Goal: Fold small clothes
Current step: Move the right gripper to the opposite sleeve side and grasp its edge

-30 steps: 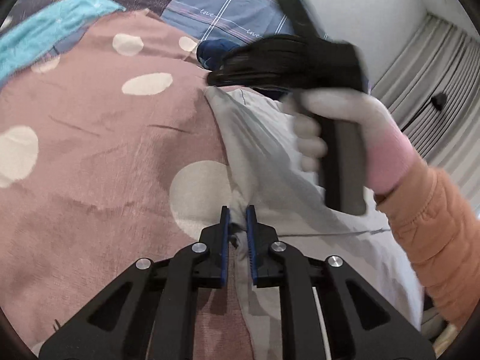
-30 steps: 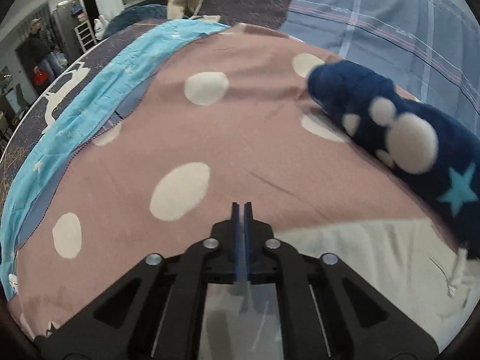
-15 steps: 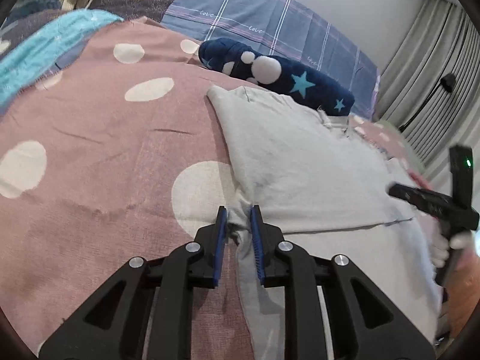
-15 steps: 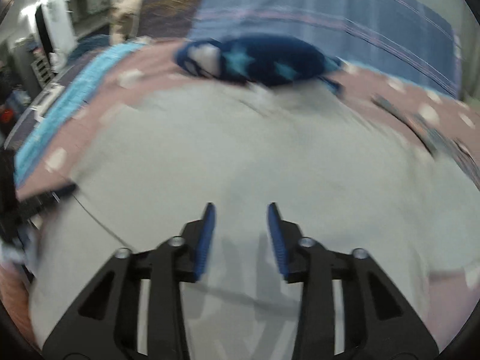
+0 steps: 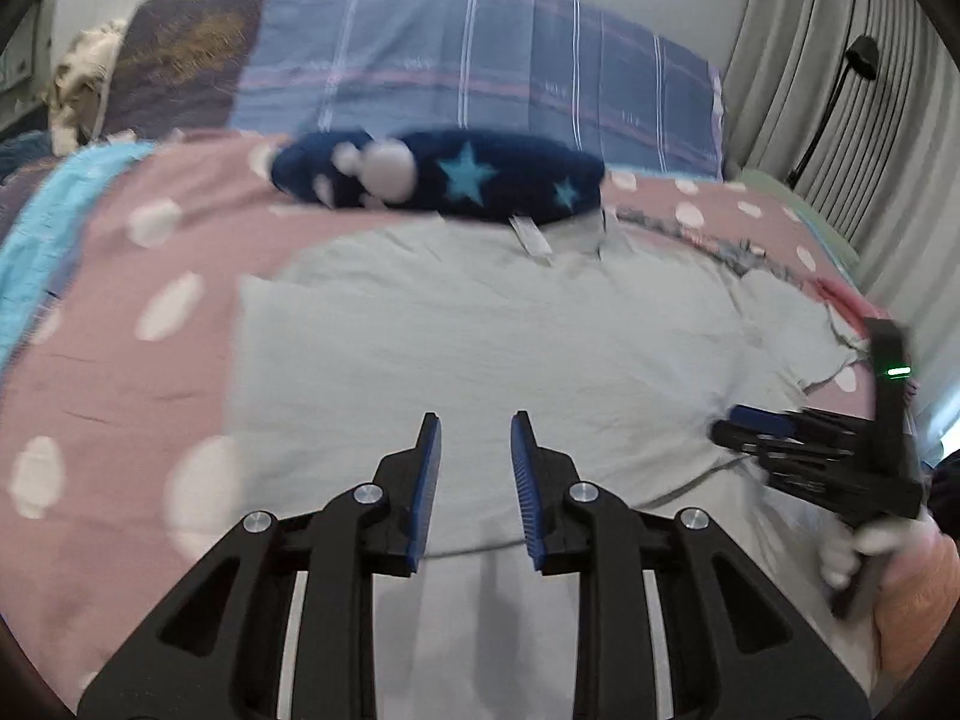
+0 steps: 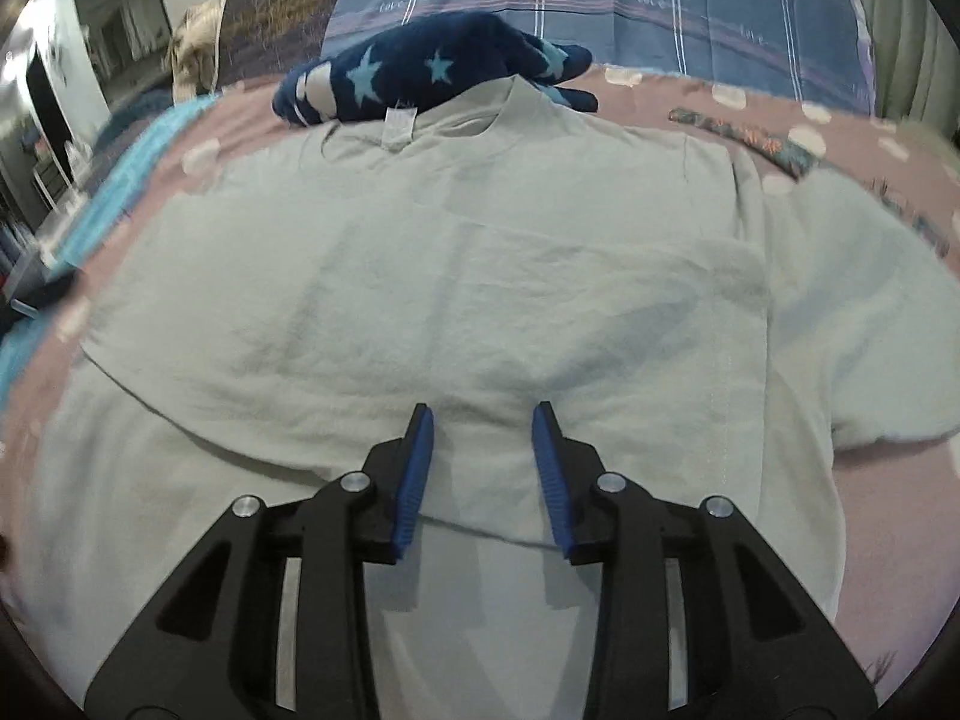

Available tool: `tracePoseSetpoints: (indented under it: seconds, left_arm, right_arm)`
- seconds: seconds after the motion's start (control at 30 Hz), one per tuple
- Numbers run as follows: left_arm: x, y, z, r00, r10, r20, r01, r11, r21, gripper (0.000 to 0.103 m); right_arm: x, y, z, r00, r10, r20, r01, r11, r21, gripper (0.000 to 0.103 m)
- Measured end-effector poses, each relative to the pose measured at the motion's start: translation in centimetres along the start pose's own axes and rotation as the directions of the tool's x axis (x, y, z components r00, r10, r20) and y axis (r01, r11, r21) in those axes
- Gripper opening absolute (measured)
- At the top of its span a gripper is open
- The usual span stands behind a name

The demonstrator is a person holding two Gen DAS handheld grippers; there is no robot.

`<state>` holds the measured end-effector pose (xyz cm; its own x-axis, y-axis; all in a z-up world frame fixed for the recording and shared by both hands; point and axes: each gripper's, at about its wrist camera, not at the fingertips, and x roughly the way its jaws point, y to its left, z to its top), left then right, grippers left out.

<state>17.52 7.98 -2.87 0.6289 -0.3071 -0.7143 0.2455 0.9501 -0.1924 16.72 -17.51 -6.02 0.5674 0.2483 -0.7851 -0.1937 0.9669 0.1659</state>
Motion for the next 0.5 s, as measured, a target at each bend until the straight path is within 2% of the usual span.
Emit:
tracePoseSetpoints:
  seconds: [0.03, 0.13, 0.17, 0.23, 0.3, 0.37, 0.4, 0.5]
  left_arm:
    - [1.6, -0.3, -0.2, 1.000, 0.002, -0.030, -0.002, 1.000, -0.012, 0.026]
    - [5.2, -0.8, -1.8, 0.995, 0.021, -0.096, -0.024, 0.999, -0.027, 0.027]
    - [5.4, -1.1, -2.3, 0.998, 0.032, -0.059, -0.033, 0.999, -0.007, 0.029]
    - [5.2, -1.3, -2.3, 0.997, 0.045, -0.063, -0.045, 0.999, 0.006, 0.029]
    - [5.3, -1.5, -2.5, 0.997, 0.060, -0.058, -0.059, 0.998, 0.020, 0.030]
    - [5.3, -1.8, -2.4, 0.996, 0.073, -0.056, -0.071, 0.997, 0.031, 0.030]
    - [5.3, -1.9, -2.5, 0.995, 0.079, -0.055, -0.077, 0.996, 0.037, 0.030]
    - [5.4, -2.3, -2.5, 0.994, 0.094, -0.052, -0.091, 0.995, 0.049, 0.030]
  right_arm:
    - [-1.0, -0.9, -0.1, 1.000, 0.013, 0.002, -0.013, 0.999, 0.029, 0.032]
    - [-4.7, -3.4, -1.1, 0.997, -0.004, 0.079, -0.001, 0.998, 0.057, 0.032]
    - [-6.2, -5.1, -1.6, 0.994, -0.031, 0.107, 0.023, 0.997, 0.074, 0.033]
    - [-8.7, -9.1, -2.5, 0.988, -0.080, 0.133, 0.060, 0.987, 0.147, 0.034]
    - [-11.1, -15.0, -3.8, 0.980, -0.136, 0.146, 0.090, 0.955, 0.283, 0.034]
    - [-13.1, -20.3, -5.1, 0.968, -0.200, 0.149, 0.120, 0.898, 0.424, 0.035]
    - [-13.9, -22.4, -5.6, 0.963, -0.224, 0.152, 0.127, 0.869, 0.478, 0.035]
    - [-15.7, -26.1, -6.6, 0.952, -0.248, 0.181, 0.108, 0.822, 0.559, 0.038]
